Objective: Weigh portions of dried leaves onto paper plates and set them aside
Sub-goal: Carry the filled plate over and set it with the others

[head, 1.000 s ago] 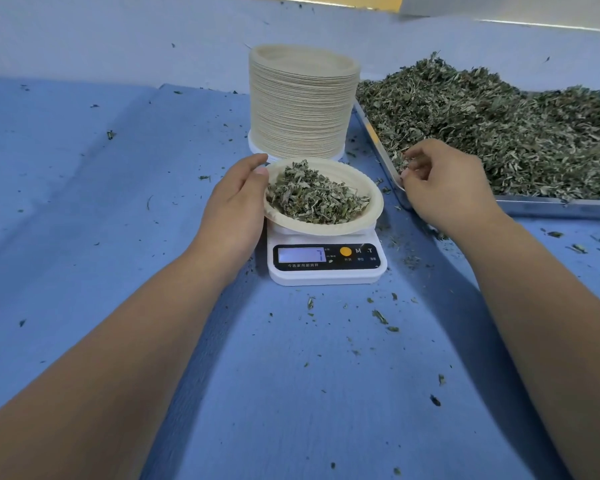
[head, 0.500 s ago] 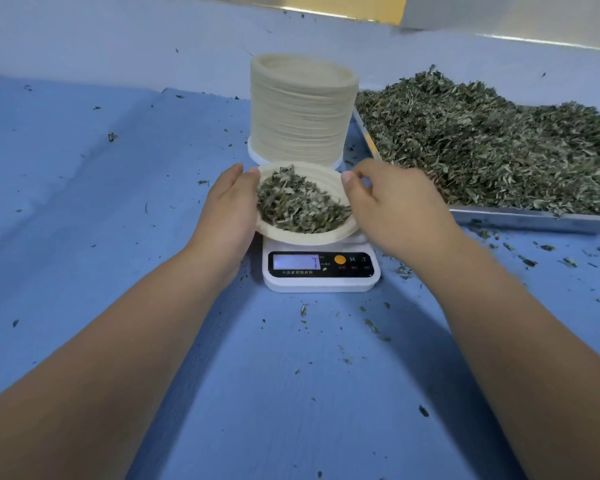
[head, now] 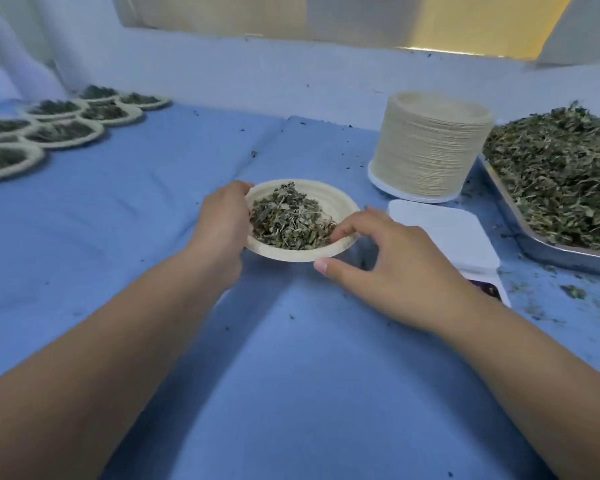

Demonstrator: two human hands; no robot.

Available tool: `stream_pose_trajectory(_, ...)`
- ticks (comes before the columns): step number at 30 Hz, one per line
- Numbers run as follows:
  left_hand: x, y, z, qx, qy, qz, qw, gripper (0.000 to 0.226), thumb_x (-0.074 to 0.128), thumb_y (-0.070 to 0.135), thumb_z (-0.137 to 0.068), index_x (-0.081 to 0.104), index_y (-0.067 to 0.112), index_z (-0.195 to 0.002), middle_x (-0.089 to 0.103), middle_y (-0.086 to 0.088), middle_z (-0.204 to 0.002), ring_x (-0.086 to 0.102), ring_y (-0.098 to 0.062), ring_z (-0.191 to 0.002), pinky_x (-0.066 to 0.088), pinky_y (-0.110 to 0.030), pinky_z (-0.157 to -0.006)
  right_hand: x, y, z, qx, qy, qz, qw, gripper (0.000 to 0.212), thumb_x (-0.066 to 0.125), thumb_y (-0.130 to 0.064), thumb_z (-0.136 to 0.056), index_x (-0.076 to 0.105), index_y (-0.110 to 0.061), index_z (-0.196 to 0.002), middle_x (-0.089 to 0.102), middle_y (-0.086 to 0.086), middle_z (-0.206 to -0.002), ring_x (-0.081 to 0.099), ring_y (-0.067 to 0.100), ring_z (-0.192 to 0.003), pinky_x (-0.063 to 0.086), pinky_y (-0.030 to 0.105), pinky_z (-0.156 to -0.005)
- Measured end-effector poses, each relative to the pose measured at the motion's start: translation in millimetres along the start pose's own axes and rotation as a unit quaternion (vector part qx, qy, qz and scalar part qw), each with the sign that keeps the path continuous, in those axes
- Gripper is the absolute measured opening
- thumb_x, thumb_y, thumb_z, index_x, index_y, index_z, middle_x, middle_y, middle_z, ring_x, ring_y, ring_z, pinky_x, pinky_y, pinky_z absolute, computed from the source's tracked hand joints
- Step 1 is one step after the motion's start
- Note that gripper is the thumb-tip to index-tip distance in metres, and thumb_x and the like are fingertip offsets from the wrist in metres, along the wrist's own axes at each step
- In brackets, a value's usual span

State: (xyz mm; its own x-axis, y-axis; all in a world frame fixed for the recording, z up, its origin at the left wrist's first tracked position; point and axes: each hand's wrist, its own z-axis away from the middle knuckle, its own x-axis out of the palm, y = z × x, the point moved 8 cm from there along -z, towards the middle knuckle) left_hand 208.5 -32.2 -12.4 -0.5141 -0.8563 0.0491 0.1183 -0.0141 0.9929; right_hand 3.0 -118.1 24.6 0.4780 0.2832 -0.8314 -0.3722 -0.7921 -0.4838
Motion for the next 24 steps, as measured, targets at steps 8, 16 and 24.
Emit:
stream_pose_trajectory(8, -145, 8, -23, 0.010, 0.127, -0.078, 0.989, 0.027, 0.042, 0.024, -0.092, 0.066, 0.012, -0.093, 0.059, -0.005, -0.087, 0.052, -0.021, -0.078, 0.041, -0.033, -0.066, 95, -84, -51, -0.048, -0.083, -0.027, 0.995, 0.038, 0.063, -0.071, -0.081, 0.056, -0.040, -0.101, 0.058, -0.015, -0.087, 0.052, 0.002, -0.065, 0.037, 0.027, -0.059)
stream_pose_trajectory(16, -301, 19, -42, 0.021, 0.232, -0.232, 0.944, 0.021, 0.042, 0.021, -0.096, 0.060, 0.014, -0.088, 0.056, -0.003, -0.082, 0.048, -0.025, -0.084, 0.037, -0.033, -0.065, 198, -188, -109, -0.122, -0.140, -0.020, 0.982, 0.039, 0.063, -0.067, -0.083, 0.058, -0.033, -0.102, 0.064, -0.012, -0.097, 0.058, 0.016, -0.093, 0.049, 0.042, -0.092)
stream_pose_trajectory(24, -404, 16, -29, 0.065, 0.298, -0.289, 0.907, 0.045, 0.043, 0.026, -0.100, 0.056, 0.021, -0.143, 0.054, 0.001, -0.148, 0.047, -0.016, -0.137, 0.031, -0.030, -0.111, 280, -282, -166, -0.194, -0.164, 0.037, 0.966, 0.039, 0.053, -0.073, -0.086, 0.048, -0.037, -0.102, 0.059, -0.013, -0.106, 0.055, 0.019, -0.107, 0.038, 0.057, -0.105)
